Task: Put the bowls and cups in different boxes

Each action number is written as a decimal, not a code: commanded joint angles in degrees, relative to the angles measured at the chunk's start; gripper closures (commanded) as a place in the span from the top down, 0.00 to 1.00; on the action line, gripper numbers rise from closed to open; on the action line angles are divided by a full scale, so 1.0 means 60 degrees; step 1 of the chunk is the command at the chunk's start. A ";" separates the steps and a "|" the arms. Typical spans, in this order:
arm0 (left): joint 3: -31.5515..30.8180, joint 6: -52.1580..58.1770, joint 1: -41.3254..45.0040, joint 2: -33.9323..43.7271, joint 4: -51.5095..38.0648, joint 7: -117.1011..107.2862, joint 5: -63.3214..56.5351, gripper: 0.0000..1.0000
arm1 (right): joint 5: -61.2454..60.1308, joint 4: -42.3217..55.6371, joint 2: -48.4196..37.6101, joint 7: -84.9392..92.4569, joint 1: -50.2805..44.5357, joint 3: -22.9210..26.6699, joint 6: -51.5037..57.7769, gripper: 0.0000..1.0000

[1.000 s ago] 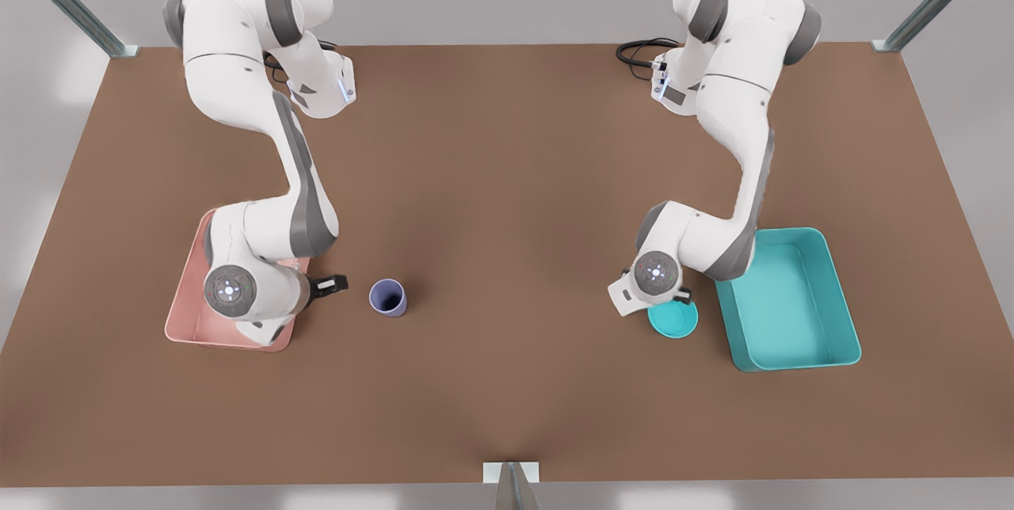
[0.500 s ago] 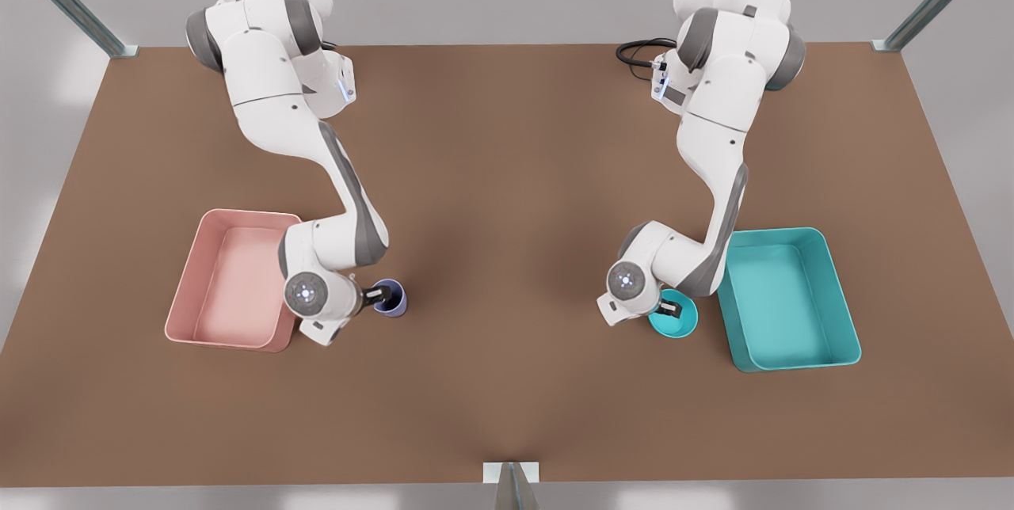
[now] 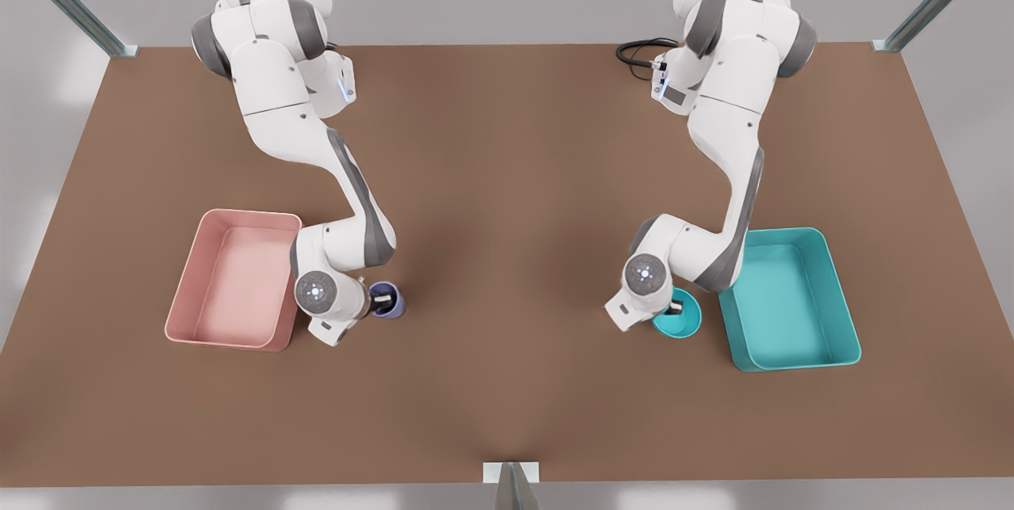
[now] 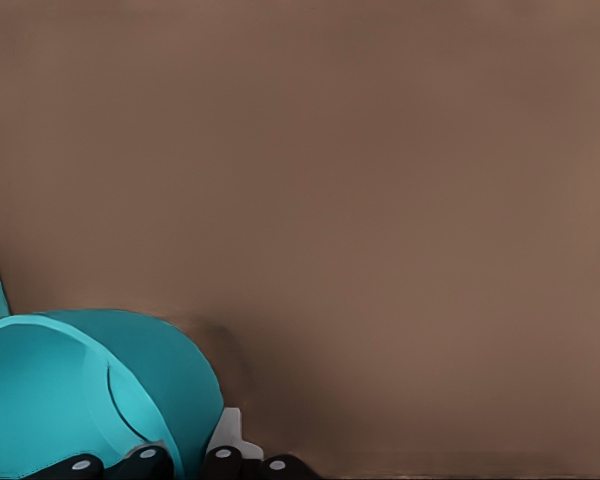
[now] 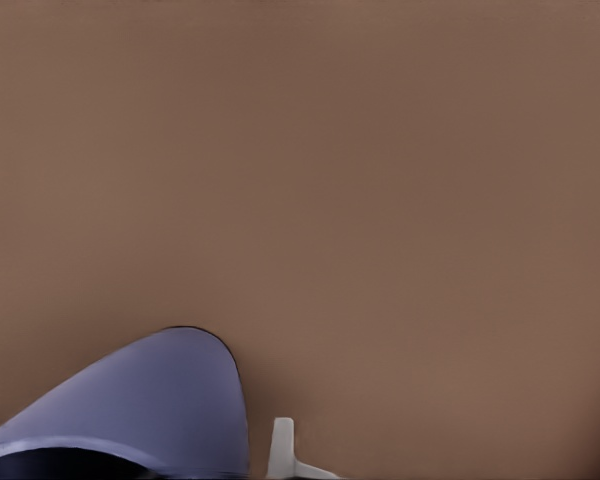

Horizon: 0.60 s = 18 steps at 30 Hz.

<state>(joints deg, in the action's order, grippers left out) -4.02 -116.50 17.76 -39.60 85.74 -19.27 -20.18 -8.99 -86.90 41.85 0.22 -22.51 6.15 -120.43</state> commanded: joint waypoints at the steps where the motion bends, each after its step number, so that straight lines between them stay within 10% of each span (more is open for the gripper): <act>1: 0.0025 0.1674 -0.0074 0.0694 -0.0022 -0.0479 0.0228 0.21 | 0.0151 0.0040 -0.0018 -0.0417 0.0002 0.0000 -0.0084 0.21; 7: 0.0010 0.2000 -0.2916 0.1678 -0.0007 -0.0421 0.0199 0.21 | 0.0137 0.0230 -0.1584 0.2349 0.1203 0.0044 0.1087 0.21; 18: 0.0025 -0.1019 -0.4044 0.0404 0.1545 -0.0435 0.0228 0.21 | 0.0986 -0.0487 -0.2361 0.6585 0.3752 0.0586 0.1983 0.21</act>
<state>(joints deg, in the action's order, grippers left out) -3.87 -117.67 -6.23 -36.90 94.92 -21.31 -19.13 -4.44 -88.91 27.65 17.61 -0.07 9.63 -107.71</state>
